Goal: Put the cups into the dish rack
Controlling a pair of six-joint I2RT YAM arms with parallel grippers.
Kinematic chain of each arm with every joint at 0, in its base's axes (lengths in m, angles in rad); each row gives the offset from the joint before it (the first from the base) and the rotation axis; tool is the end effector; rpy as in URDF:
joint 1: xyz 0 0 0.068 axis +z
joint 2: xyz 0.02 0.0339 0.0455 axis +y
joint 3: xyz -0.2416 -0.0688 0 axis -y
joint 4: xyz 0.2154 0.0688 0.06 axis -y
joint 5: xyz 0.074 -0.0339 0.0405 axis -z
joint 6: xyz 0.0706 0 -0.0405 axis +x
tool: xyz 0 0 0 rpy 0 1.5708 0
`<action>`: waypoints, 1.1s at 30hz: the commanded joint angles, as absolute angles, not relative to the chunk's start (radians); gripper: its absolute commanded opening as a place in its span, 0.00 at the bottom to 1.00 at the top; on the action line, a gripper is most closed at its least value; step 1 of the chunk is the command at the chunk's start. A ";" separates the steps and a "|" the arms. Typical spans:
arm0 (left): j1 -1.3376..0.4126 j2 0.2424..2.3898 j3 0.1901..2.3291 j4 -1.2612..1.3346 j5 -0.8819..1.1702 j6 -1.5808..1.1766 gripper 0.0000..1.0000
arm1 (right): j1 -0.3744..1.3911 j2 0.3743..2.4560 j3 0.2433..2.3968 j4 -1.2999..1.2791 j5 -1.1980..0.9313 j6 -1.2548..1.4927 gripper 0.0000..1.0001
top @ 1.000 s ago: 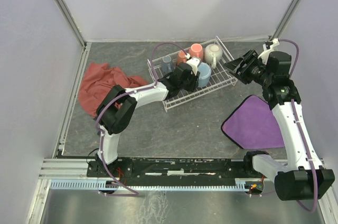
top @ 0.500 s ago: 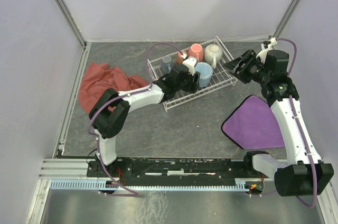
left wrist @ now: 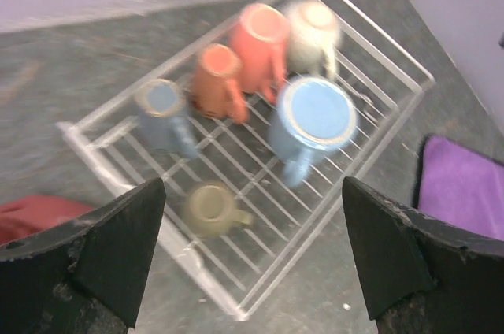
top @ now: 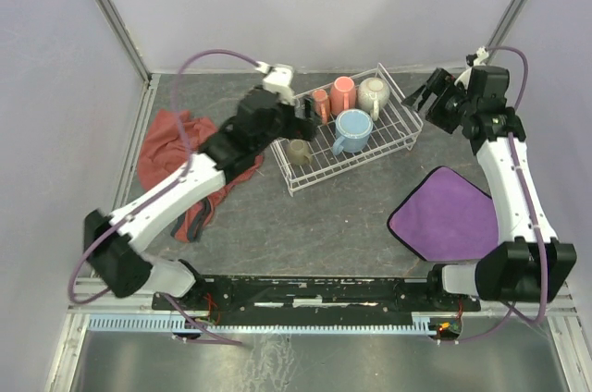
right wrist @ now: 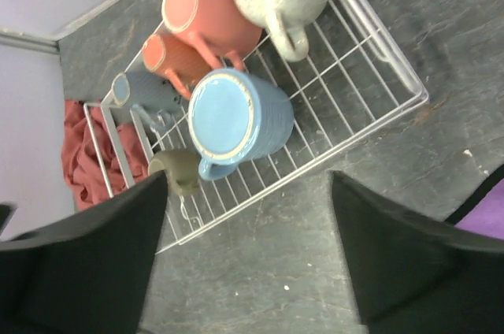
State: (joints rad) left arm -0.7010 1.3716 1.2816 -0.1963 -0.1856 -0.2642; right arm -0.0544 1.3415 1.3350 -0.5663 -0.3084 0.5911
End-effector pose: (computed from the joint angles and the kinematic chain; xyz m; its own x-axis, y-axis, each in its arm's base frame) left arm 0.2603 -0.2027 0.3502 -0.3385 -0.0501 -0.9396 0.4250 0.8828 -0.2002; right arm 0.3003 0.0051 0.3308 -0.5624 0.5624 -0.6061 0.1331 0.7851 0.6049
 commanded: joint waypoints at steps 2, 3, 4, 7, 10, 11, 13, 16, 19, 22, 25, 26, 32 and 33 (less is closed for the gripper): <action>-0.495 1.180 1.229 -0.362 -0.233 -0.340 0.99 | -0.075 1.472 1.487 -0.687 -0.262 0.421 1.00; -0.436 1.159 1.217 -0.381 -0.204 -0.343 0.99 | -0.078 1.479 1.496 -0.694 -0.234 0.419 1.00; -0.383 1.143 1.204 -0.395 -0.165 -0.340 0.99 | -0.083 1.487 1.502 -0.697 -0.210 0.415 1.00; -0.308 1.081 1.137 -0.392 -0.197 -0.292 0.99 | -0.105 1.510 1.529 -0.721 -0.159 0.398 1.00; -0.289 1.021 1.033 -0.277 -0.389 -0.250 0.99 | -0.130 1.534 1.542 -0.735 -0.207 0.401 1.00; -0.277 1.014 0.981 -0.217 -0.395 -0.207 0.99 | -0.137 1.534 1.532 -0.719 -0.234 0.413 1.00; -0.249 0.995 0.808 0.050 -0.291 0.044 0.99 | -0.145 1.531 1.500 -0.686 -0.277 0.436 1.00; -0.220 0.987 0.543 0.341 -0.345 0.053 0.99 | -0.148 1.528 1.478 -0.664 -0.307 0.439 1.00; -0.157 1.024 0.384 0.516 -0.322 0.003 0.99 | -0.148 1.536 1.491 -0.687 -0.280 0.398 1.00; -0.141 1.082 0.281 0.676 -0.268 0.017 0.99 | -0.149 1.544 1.484 -0.688 -0.260 0.349 1.00; -0.133 1.126 0.126 0.995 -0.260 0.026 0.99 | -0.149 1.547 1.426 -0.644 -0.246 0.292 1.00; -0.123 1.164 0.088 1.100 -0.258 0.015 0.99 | -0.149 1.547 1.393 -0.619 -0.236 0.264 1.00; -0.054 1.393 0.062 1.380 -0.139 0.003 0.99 | -0.147 1.535 1.069 -0.164 -0.338 0.138 1.00; -0.042 1.434 0.061 1.434 -0.111 -0.003 0.99 | -0.144 1.533 1.004 -0.073 -0.326 0.128 1.00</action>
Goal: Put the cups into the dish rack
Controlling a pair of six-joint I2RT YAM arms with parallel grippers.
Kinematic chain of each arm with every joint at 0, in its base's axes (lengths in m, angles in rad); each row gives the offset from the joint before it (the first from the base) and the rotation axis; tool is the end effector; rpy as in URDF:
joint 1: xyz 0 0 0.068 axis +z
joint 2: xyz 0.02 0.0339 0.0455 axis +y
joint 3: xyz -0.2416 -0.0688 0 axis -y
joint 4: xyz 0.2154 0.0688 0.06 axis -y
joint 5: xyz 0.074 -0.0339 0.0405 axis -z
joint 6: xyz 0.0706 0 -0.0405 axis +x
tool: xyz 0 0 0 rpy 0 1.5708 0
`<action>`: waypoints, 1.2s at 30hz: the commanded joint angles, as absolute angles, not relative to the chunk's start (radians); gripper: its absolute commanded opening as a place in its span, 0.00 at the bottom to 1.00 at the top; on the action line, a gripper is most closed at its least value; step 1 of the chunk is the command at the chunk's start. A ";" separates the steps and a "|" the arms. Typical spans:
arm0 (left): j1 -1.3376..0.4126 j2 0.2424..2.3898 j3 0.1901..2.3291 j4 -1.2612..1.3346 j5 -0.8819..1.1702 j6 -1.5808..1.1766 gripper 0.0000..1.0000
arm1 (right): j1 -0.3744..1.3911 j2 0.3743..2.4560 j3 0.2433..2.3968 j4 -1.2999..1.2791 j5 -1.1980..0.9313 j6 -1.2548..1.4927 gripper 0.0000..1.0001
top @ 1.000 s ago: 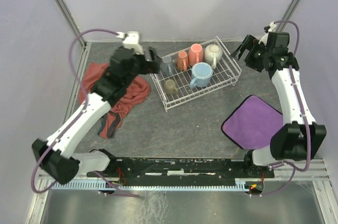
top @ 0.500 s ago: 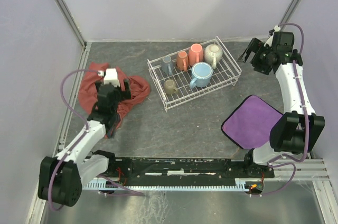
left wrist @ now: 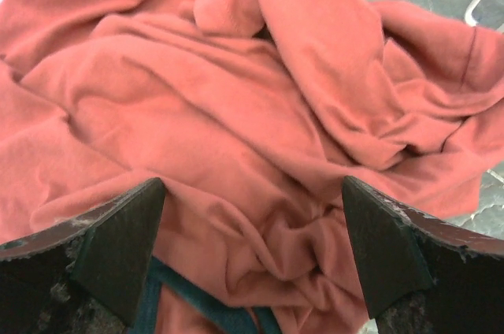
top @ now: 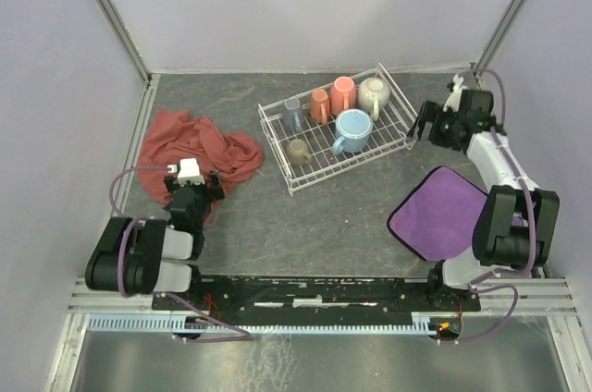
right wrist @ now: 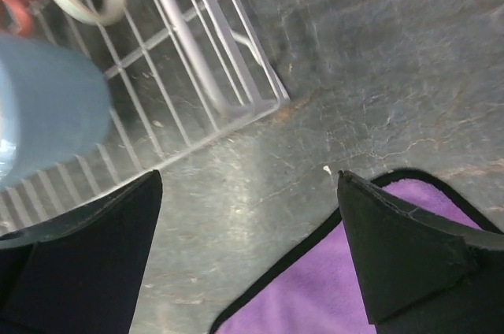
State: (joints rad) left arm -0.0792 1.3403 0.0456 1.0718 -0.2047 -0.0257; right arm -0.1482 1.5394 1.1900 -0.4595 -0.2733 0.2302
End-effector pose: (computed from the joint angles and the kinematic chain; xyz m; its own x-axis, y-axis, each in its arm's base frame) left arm 0.2213 -0.0032 0.1262 -0.2172 -0.0080 -0.9761 -0.1258 0.9919 0.0199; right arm 0.3325 -0.0304 0.2349 -0.7063 0.3276 -0.6275 0.1223 0.9296 0.3476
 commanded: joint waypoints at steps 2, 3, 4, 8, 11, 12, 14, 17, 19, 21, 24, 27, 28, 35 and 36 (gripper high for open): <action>-0.031 1.534 0.069 1.533 -0.098 -0.011 0.99 | -0.143 1.542 0.932 0.020 -0.239 0.108 1.00; -0.021 1.543 0.086 1.497 -0.095 -0.021 0.99 | -0.143 1.551 0.914 0.029 -0.205 0.090 1.00; -0.006 1.504 0.110 1.384 -0.071 -0.028 0.99 | -0.142 1.558 0.904 0.020 -0.178 0.077 1.00; 0.009 1.517 0.160 1.318 -0.009 -0.021 0.99 | -0.140 1.530 0.772 0.135 -0.108 0.113 1.00; 0.009 1.521 0.180 1.290 -0.038 -0.036 0.99 | -0.125 1.470 0.600 0.373 -0.056 0.145 1.00; 0.009 1.518 0.192 1.265 -0.048 -0.039 0.99 | -0.119 1.446 0.525 0.500 -0.047 0.148 1.00; 0.008 1.515 0.215 1.204 -0.084 -0.052 0.99 | -0.092 1.426 0.397 0.736 0.014 0.156 1.00; 0.009 1.516 0.213 1.215 -0.085 -0.051 0.99 | 0.007 1.465 0.310 0.927 0.168 0.092 1.00; 0.009 1.516 0.213 1.213 -0.084 -0.051 0.99 | 0.063 1.531 0.297 1.044 0.260 0.052 1.00; 0.009 1.516 0.213 1.214 -0.084 -0.052 0.99 | 0.092 1.501 0.319 0.950 0.320 0.062 1.00; 0.010 1.516 0.213 1.213 -0.085 -0.052 0.99 | 0.095 1.520 0.333 0.943 0.362 0.071 1.00; 0.010 1.516 0.214 1.213 -0.084 -0.052 0.99 | 0.094 1.514 0.336 0.929 0.364 0.075 1.00; 0.009 1.516 0.214 1.213 -0.085 -0.051 0.99 | 0.095 1.514 0.336 0.932 0.364 0.074 1.00; 0.009 1.516 0.214 1.212 -0.086 -0.051 0.99 | 0.094 1.505 0.332 0.928 0.331 0.061 1.00; 0.009 1.516 0.213 1.212 -0.085 -0.052 0.99 | 0.094 1.505 0.331 0.929 0.331 0.060 1.00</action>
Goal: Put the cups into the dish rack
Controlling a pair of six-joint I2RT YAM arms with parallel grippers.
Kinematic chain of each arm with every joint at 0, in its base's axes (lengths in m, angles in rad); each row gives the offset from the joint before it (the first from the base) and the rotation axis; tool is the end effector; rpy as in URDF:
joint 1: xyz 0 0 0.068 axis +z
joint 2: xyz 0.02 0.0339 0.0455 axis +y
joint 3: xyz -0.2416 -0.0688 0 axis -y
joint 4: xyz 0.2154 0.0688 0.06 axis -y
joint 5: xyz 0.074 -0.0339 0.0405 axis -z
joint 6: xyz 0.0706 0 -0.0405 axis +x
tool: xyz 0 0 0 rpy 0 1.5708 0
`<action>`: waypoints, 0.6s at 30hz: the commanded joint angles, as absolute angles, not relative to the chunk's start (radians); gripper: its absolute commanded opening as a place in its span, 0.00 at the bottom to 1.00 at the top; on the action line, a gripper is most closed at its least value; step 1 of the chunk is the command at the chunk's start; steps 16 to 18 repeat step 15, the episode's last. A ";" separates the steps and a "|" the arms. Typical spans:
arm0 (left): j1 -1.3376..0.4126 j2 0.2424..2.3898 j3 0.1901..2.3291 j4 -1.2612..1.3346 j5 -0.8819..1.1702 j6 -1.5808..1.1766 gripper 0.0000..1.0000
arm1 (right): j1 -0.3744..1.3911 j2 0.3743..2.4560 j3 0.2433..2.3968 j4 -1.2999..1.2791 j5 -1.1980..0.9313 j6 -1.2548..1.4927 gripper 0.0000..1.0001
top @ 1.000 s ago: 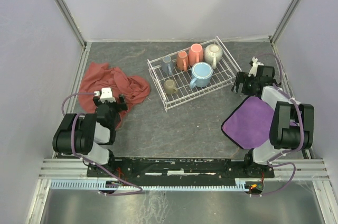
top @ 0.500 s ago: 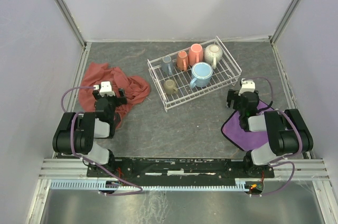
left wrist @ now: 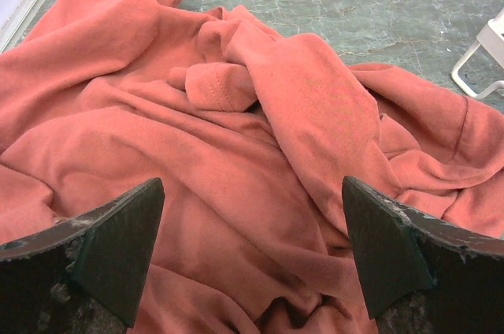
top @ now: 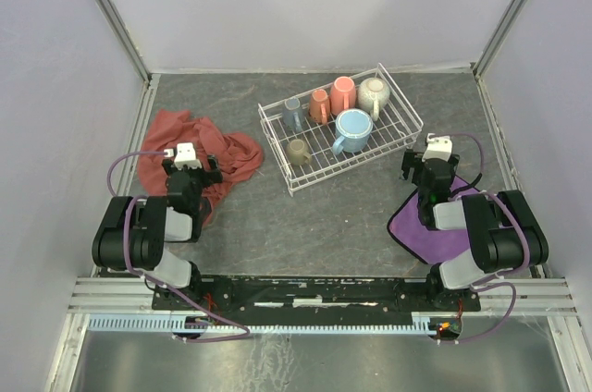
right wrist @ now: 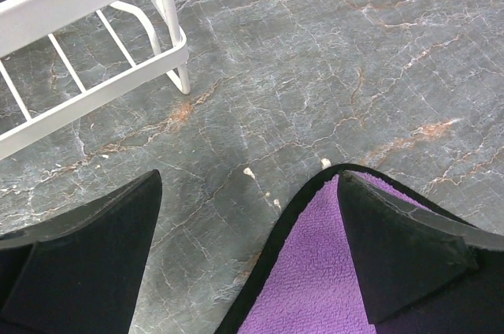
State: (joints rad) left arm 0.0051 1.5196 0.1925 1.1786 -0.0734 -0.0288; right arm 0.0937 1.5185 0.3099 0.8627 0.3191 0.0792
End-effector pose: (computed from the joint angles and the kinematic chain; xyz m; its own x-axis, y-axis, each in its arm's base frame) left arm 0.2606 0.0065 0.1389 -0.1457 -0.0295 -0.9889 -0.0818 0.9965 -0.0176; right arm 0.2734 0.0034 0.1268 -0.3203 0.0454 -0.9462 0.2311 0.9724 -0.0316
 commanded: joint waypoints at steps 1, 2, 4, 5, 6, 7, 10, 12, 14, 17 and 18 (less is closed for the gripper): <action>0.010 1.516 0.214 1.211 -0.085 -0.051 0.99 | 0.094 1.506 0.332 0.929 0.330 0.061 1.00; 0.009 1.516 0.215 1.211 -0.084 -0.051 0.99 | 0.094 1.507 0.334 0.927 0.330 0.061 1.00; 0.010 1.516 0.214 1.212 -0.085 -0.052 0.99 | 0.095 1.505 0.333 0.926 0.330 0.059 1.00; 0.009 1.516 0.215 1.212 -0.084 -0.052 0.99 | 0.095 1.506 0.334 0.925 0.330 0.059 1.00; 0.010 1.516 0.215 1.211 -0.085 -0.052 0.99 | 0.094 1.506 0.334 0.925 0.330 0.059 1.00; 0.009 1.516 0.215 1.212 -0.085 -0.052 0.99 | 0.095 1.506 0.334 0.925 0.330 0.060 1.00; 0.008 1.516 0.216 1.211 -0.085 -0.052 0.99 | 0.095 1.506 0.334 0.925 0.330 0.061 1.00; 0.009 1.516 0.214 1.212 -0.085 -0.052 0.99 | 0.094 1.515 0.345 0.917 0.328 0.060 1.00; 0.010 1.516 0.214 1.212 -0.085 -0.050 0.99 | 0.093 1.510 0.353 0.892 0.329 0.062 1.00; 0.009 1.516 0.214 1.212 -0.084 -0.052 0.99 | 0.093 1.506 0.345 0.905 0.329 0.061 1.00; 0.009 1.516 0.214 1.212 -0.084 -0.052 0.99 | 0.093 1.506 0.345 0.905 0.329 0.061 1.00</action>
